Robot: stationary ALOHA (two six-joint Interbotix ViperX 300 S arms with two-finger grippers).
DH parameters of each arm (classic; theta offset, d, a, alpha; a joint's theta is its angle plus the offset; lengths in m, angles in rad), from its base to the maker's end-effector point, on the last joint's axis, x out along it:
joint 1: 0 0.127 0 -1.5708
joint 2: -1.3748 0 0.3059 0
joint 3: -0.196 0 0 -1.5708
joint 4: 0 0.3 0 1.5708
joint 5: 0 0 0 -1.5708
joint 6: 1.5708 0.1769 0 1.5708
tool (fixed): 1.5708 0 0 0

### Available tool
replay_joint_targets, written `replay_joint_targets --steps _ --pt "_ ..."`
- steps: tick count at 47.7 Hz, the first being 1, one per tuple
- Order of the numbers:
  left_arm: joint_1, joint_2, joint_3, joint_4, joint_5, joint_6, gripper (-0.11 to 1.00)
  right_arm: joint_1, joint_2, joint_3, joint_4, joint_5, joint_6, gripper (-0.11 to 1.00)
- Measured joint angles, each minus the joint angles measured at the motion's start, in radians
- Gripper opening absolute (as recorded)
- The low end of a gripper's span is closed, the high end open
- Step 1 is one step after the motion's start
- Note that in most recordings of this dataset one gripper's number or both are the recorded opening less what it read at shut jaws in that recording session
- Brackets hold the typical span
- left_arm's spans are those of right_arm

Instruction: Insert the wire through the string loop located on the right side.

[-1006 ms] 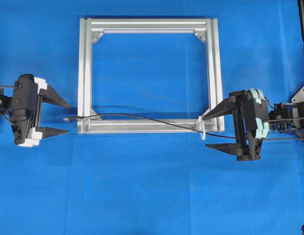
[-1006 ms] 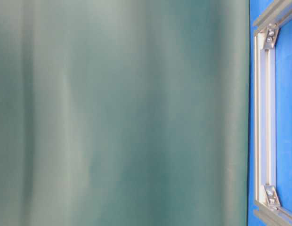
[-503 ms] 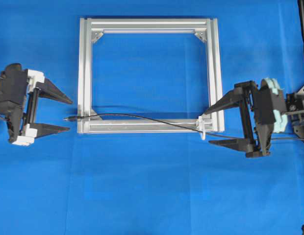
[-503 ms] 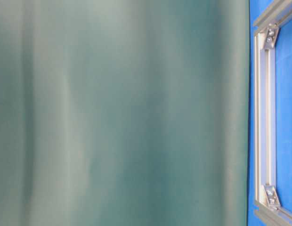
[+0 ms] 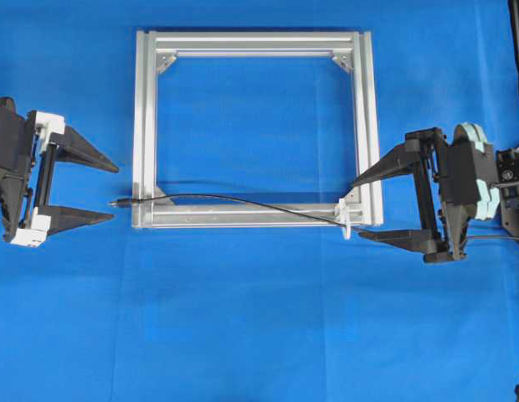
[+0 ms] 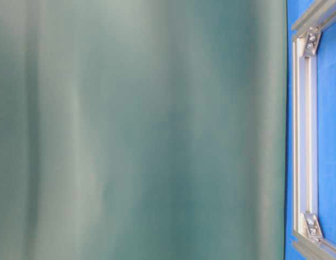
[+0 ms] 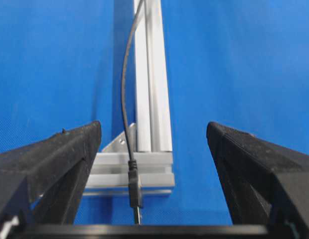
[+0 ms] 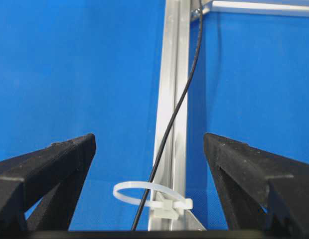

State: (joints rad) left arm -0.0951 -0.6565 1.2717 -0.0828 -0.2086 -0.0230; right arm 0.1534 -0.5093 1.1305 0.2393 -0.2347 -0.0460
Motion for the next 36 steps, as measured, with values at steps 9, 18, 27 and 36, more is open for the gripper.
replay_joint_targets --steps 9,18,27,36 --pt "0.006 0.002 0.0 0.0 0.0 0.0 0.83 0.002 0.0 0.0 0.0 0.0 0.0 0.95" --pt "0.006 0.002 0.0 0.0 0.0 0.0 0.83 0.002 0.0 0.0 0.0 0.002 0.0 0.95" --pt "0.008 0.005 0.0 -0.002 0.0 0.0 0.83 0.0 0.0 0.0 0.0 0.002 0.002 0.95" --pt "0.006 0.003 0.0 0.0 0.0 0.0 0.83 0.002 0.0 0.0 0.0 0.002 0.0 0.95"
